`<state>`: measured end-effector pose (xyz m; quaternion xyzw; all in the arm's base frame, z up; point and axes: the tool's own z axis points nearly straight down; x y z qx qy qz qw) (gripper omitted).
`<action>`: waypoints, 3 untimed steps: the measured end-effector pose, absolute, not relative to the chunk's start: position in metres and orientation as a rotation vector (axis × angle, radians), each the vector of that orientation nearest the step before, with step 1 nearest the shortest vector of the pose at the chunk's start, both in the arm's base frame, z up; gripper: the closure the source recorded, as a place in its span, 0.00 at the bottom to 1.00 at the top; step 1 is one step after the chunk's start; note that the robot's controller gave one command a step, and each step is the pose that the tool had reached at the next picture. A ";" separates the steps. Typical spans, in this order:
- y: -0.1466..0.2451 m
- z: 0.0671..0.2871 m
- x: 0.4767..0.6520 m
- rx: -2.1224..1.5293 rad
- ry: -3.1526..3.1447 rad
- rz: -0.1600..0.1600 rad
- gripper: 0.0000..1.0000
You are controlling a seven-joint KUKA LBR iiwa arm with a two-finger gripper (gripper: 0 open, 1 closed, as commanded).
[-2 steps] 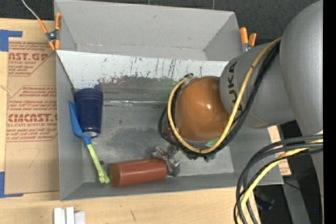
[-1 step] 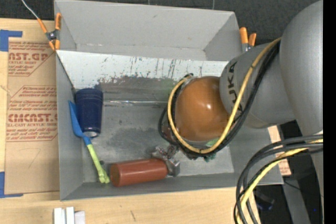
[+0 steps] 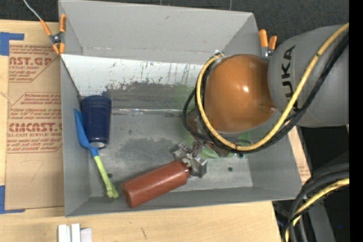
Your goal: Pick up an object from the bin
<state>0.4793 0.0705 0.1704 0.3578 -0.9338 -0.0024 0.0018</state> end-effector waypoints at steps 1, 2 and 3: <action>0.074 0.137 0.505 1.352 -2.844 -0.005 1.00; 0.057 0.074 0.489 1.241 -2.888 -0.008 1.00; 0.074 0.152 0.488 1.412 -2.815 -0.007 1.00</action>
Offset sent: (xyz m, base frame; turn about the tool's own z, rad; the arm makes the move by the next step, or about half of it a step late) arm 0.0086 -0.0130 -0.0953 -0.0889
